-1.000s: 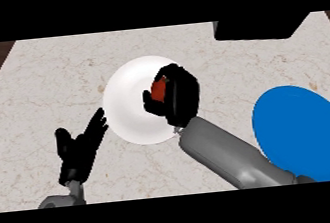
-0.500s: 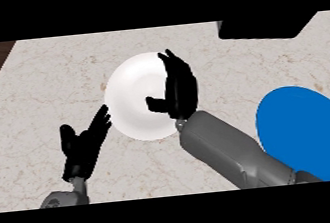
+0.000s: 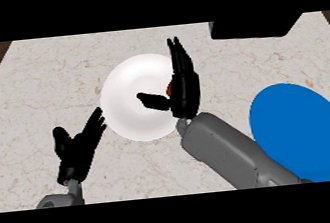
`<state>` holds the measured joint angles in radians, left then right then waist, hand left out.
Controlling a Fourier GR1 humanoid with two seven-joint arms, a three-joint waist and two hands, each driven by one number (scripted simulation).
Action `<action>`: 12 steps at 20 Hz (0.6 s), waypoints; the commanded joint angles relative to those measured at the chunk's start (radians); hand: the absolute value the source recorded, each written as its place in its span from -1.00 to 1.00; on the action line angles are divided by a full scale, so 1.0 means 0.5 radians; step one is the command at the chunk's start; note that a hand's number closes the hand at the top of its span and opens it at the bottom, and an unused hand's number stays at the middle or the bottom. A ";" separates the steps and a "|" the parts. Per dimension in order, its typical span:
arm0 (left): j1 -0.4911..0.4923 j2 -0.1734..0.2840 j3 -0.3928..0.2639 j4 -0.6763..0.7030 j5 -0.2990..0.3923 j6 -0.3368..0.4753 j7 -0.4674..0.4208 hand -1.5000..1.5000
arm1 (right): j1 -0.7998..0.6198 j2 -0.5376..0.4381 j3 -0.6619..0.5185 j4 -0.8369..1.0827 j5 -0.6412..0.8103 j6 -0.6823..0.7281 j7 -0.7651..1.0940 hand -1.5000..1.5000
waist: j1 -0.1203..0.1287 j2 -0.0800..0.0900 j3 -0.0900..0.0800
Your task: Pick the bell pepper from the plate and place it in the plate
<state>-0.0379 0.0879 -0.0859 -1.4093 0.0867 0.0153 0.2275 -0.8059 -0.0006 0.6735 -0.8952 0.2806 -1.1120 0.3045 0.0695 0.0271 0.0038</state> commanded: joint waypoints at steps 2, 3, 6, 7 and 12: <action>0.071 0.050 0.069 -0.109 0.061 -0.018 0.034 0.00 | 0.300 -0.009 -0.144 -0.272 -0.398 0.225 -0.530 -1.00 | -0.071 -0.031 -0.001; 0.073 0.013 0.023 -0.038 -0.007 0.021 -0.003 0.00 | 0.351 -0.014 -0.142 -0.342 -0.463 0.340 -0.642 -1.00 | -0.087 -0.032 -0.001; 0.082 0.024 0.065 -0.045 0.016 0.028 0.013 0.00 | 0.490 -0.147 -0.234 -0.424 -0.641 0.697 -0.863 -1.00 | -0.115 -0.045 -0.004; 0.115 -0.026 -0.003 -0.069 -0.037 0.069 0.018 0.00 | 0.498 -0.153 -0.296 -0.348 -0.710 0.803 -0.963 -1.00 | -0.109 -0.043 -0.004; 0.106 -0.010 0.061 -0.057 -0.019 0.063 -0.015 0.00 | 0.841 -0.227 -0.179 -0.544 -0.615 0.975 -1.020 -1.00 | -0.141 -0.056 -0.007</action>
<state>0.0192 0.0807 -0.0695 -1.4356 0.0787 0.0414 0.2227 -0.4983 -0.0919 0.5697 -1.1158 -0.0207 -0.7062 -0.1492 0.0088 0.0032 0.0011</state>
